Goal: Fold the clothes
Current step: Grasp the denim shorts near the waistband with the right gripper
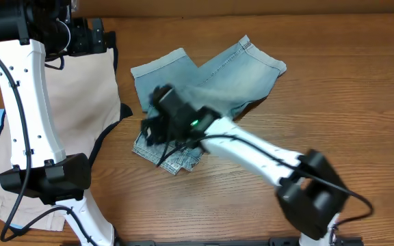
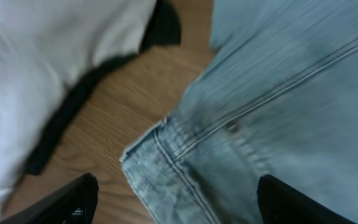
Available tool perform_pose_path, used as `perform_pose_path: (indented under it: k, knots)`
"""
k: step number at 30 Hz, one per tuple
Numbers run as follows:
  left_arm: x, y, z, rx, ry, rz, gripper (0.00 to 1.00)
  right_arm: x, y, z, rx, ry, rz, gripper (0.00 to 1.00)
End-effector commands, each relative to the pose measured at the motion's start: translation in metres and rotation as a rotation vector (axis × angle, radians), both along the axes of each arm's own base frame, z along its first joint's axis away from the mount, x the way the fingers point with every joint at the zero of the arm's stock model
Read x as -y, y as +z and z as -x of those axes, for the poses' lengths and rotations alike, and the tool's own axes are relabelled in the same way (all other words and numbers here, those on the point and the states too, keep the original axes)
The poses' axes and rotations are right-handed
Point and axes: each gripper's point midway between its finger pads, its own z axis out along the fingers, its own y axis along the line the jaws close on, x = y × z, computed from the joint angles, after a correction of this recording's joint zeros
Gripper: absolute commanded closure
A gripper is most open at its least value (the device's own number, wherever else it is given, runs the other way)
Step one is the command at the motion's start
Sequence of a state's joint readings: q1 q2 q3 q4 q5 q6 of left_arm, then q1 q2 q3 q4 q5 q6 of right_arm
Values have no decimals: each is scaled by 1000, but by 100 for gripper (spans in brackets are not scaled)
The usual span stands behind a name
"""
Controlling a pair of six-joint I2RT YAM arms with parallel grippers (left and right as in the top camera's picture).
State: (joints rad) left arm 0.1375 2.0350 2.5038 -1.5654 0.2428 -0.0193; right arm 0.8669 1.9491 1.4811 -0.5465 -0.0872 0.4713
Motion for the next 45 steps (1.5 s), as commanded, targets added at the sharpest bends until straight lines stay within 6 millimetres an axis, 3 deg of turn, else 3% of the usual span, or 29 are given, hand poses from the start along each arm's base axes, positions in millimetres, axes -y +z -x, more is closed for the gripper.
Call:
perform_pose_path:
  k: [1, 8, 13, 15, 19, 24, 26, 31, 35, 38, 43, 45]
  knots:
    - [-8, -11, 3, -37, 1, -48, 0, -10, -12, -1, 79, -50, 72, 13]
    - [-8, -11, 4, -45, 3, -51, 0, -17, -55, 8, 62, -31, 145, 16]
    - [-10, -12, 6, -52, 4, -62, 0, -13, -57, 5, 69, -55, 158, 25]
    - [-11, -13, 6, -55, 7, -68, 0, -10, -58, 4, 66, -70, 169, 39]
    - [-11, -14, 8, -62, 6, -67, 0, -8, -60, 5, 62, -70, 181, 79]
    - [-10, -15, 12, -77, -6, -71, 0, -7, -60, 6, 59, -69, 184, 96]
    - [-11, -16, 13, -82, -6, -75, 0, -6, -54, 3, 57, -75, 185, 96]
    - [-12, -16, 13, -85, -4, -78, 0, 3, -14, -8, 30, -96, 175, 96]
    - [-16, -16, 12, -83, 7, -103, 0, -5, 16, -3, -12, -59, 75, 96]
    - [-18, -16, 12, -85, 11, -112, 0, -3, 23, -4, -2, -65, 73, 96]
    - [-23, -17, 14, -92, 16, -140, 0, 32, 49, -15, -9, -133, 80, 96]
    - [-24, -17, 14, -92, 18, -142, 0, 63, 74, -26, -1, -193, 68, 96]
